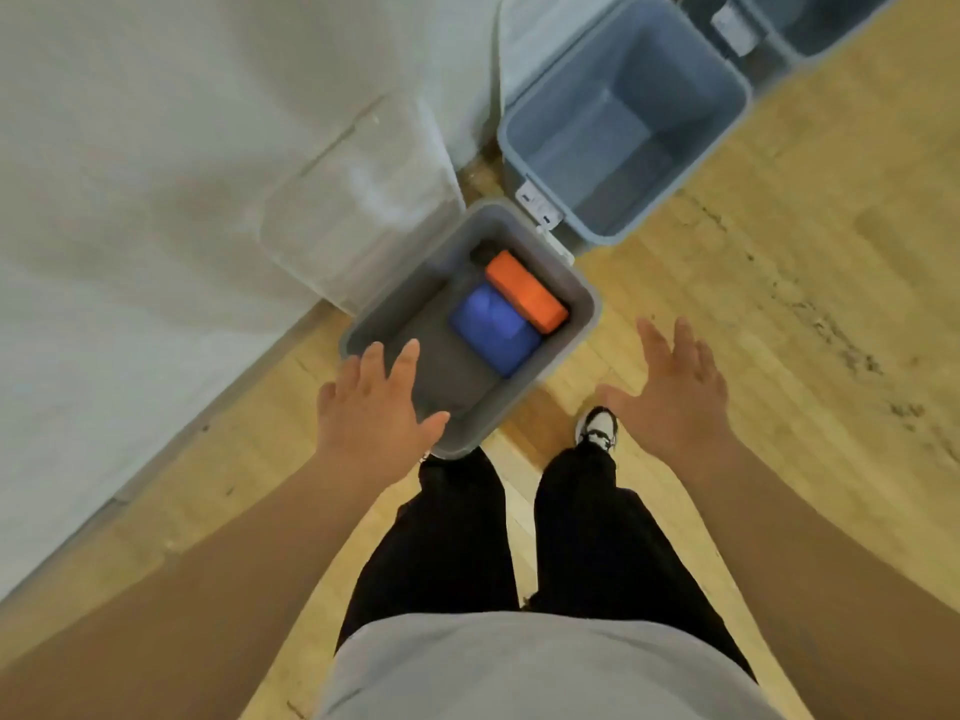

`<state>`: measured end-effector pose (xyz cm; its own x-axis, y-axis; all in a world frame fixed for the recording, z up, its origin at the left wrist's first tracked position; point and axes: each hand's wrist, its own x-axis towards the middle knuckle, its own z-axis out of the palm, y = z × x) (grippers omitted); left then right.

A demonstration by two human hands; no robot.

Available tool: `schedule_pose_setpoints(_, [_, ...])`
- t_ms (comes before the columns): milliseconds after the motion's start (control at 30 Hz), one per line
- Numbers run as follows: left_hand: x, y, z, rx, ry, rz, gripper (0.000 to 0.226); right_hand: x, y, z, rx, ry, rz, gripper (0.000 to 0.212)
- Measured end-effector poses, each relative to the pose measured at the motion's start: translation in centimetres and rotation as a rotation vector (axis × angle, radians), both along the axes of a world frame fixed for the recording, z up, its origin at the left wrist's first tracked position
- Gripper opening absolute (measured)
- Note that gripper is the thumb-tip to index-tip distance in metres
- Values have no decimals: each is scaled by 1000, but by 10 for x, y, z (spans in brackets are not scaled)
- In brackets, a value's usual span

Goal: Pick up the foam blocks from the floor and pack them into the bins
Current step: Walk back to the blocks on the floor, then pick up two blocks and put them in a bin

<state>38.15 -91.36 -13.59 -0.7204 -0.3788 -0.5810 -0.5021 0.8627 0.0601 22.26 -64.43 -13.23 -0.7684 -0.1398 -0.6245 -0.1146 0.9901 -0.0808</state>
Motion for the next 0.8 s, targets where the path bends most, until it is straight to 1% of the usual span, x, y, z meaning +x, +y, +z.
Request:
schedule_pose_setpoints(100, [3, 5, 54, -77, 51, -187, 97, 36, 35, 47, -9, -1, -116, 96])
schedule_pose_setpoints(200, [-5, 28, 93, -141, 109, -276, 97, 67, 82, 79, -49, 2, -194, 96])
schedule_pose_setpoints(300, [-9, 81, 118, -188, 144, -337, 98, 96, 143, 99, -83, 25, -235, 97])
schedule_pose_setpoints(400, [-6, 162, 128, -177, 197, -420, 99, 128, 220, 111, -108, 55, -309, 98])
schedule_pose_setpoints(500, [6, 264, 133, -129, 210, -525, 98, 171, 314, 124, -65, 50, -374, 100])
schedule_pose_setpoints(667, [6, 423, 148, -32, 206, -751, 97, 246, 455, 158, -27, 113, -623, 102])
schedule_pose_setpoints(800, [-5, 525, 170, 25, 217, -970, 98, 296, 531, 175, -15, 179, -835, 101])
